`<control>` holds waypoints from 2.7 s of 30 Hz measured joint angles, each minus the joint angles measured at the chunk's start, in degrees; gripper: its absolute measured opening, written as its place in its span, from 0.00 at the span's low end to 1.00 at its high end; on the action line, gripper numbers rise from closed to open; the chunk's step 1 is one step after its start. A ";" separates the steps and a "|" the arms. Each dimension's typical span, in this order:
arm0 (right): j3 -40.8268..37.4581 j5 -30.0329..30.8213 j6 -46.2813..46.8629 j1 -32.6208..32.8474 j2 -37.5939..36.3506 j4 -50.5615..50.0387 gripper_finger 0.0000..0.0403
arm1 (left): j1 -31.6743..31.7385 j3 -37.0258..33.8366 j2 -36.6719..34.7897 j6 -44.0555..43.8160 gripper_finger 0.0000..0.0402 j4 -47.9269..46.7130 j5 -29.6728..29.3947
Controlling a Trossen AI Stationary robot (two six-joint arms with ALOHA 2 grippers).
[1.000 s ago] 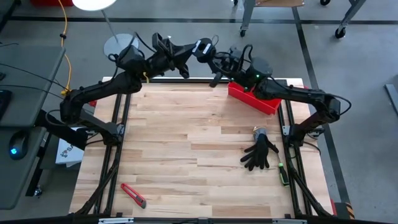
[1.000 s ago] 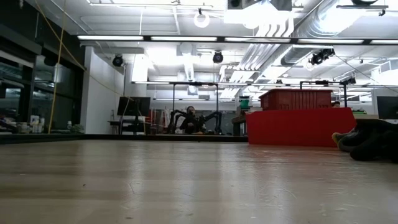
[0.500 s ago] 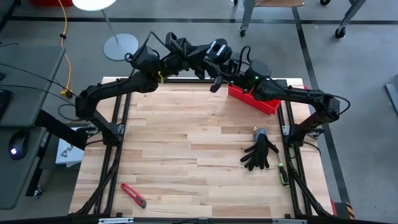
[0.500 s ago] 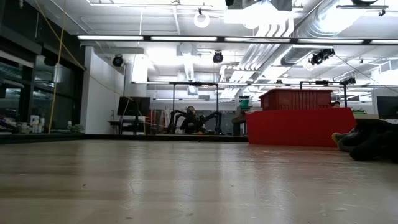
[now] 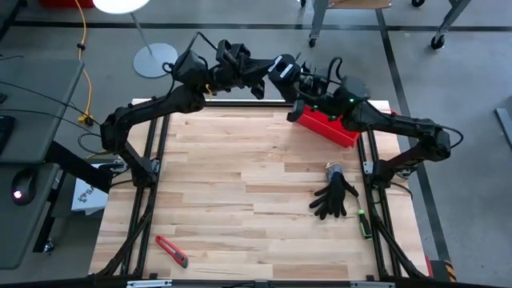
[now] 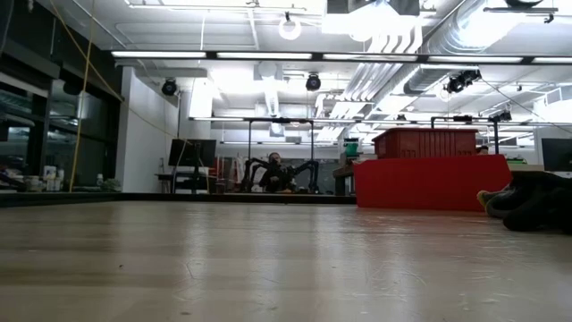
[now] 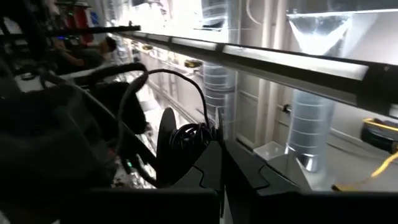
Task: Coil cords
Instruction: Coil the black wire on the spool
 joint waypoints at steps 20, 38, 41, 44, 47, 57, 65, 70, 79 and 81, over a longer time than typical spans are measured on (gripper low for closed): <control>-0.09 -4.17 11.50 1.32 1.39 6.14 0.00 | 1.50 0.11 0.52 1.49 0.00 -3.04 3.54; -0.07 -7.18 16.83 4.72 1.57 6.92 0.00 | 2.69 -0.07 5.51 -2.41 0.00 4.87 6.04; -0.06 -7.89 17.12 4.93 1.57 6.91 0.00 | 3.82 -0.07 5.57 0.43 0.00 4.91 5.92; 0.00 -9.62 17.90 4.93 1.57 6.88 0.00 | 5.56 -0.09 5.62 4.45 0.00 4.89 6.41; 0.00 -9.71 18.19 4.81 1.57 6.64 0.00 | 7.22 -0.09 5.62 6.32 0.00 5.05 7.42; 0.00 -13.85 18.30 4.76 1.30 2.40 0.00 | 12.11 -0.09 2.97 11.93 0.00 4.70 21.71; 0.00 -15.85 18.60 4.04 1.24 -1.49 0.00 | 14.81 -0.09 -1.18 25.59 0.00 -8.24 33.85; 0.00 -18.65 20.93 2.52 1.22 -4.34 0.00 | 15.21 -0.09 -4.14 36.81 0.00 -22.10 41.03; 0.00 -24.24 20.94 -0.16 1.24 -8.61 0.00 | 16.32 -0.07 -9.45 48.11 0.00 -37.80 49.67; 0.00 -24.76 21.13 -0.67 1.24 -9.01 0.00 | 16.36 -0.07 -10.18 50.58 0.00 -40.60 49.65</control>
